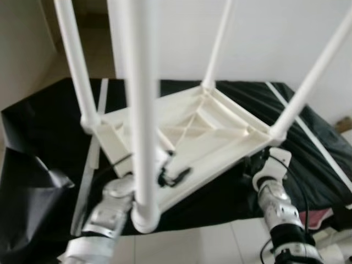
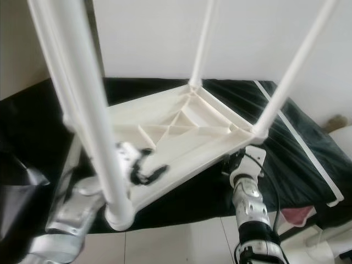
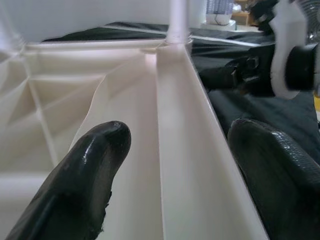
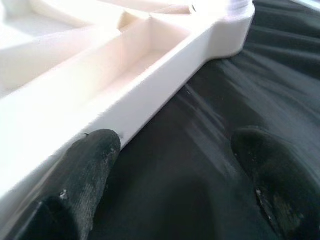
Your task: Building children table
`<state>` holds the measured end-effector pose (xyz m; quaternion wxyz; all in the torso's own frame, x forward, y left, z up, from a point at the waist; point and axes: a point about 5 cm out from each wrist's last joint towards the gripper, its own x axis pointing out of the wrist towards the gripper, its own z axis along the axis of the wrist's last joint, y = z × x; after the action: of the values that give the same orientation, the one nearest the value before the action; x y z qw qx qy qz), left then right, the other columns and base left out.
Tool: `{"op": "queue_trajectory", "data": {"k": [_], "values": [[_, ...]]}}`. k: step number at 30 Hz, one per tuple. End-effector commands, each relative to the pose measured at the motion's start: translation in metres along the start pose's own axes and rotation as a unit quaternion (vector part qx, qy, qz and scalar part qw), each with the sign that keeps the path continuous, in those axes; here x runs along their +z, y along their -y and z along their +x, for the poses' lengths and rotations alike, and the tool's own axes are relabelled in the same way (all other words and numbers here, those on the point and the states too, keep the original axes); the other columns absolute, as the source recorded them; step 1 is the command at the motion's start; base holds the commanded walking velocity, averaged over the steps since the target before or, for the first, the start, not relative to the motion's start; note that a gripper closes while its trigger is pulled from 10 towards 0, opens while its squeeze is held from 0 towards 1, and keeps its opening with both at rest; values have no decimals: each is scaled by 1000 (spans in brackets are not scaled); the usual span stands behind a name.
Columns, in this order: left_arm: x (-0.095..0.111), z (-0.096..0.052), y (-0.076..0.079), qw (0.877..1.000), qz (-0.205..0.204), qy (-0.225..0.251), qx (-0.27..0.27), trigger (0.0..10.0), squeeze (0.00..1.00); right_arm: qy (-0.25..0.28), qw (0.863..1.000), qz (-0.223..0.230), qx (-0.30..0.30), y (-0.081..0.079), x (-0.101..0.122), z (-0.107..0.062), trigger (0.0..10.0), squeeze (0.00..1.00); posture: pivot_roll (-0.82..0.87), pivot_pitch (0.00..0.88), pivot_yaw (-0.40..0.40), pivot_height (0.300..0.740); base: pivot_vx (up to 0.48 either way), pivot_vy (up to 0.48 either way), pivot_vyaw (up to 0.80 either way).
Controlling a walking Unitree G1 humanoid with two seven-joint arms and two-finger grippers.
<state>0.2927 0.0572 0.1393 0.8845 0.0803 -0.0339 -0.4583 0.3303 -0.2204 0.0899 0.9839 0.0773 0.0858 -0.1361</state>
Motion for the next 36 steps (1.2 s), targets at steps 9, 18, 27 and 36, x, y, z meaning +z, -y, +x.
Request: {"op": "queue_trajectory", "data": {"k": [9,18,27,36], "values": [[41,37,18,998,15,55,-1,10000,0,28,1000,0,-6,-4,17,10,10000,0,129,0,-81,740,0,0,0],[21,1,-10,998,55,1,-8,10000,0,50,998,-8,-48,28,11,-3,10000,0,115,0,-61,740,0,0,0],[19,-32,-35,999,1,-19,-29,10000,0,79,993,0,-85,32,9,-17,10000,0,93,0,-41,740,0,0,0],[32,-48,-21,995,-21,7,-93,10000,0,53,996,45,-63,20,2,-10,10000,0,101,0,-46,740,0,0,0]]}}
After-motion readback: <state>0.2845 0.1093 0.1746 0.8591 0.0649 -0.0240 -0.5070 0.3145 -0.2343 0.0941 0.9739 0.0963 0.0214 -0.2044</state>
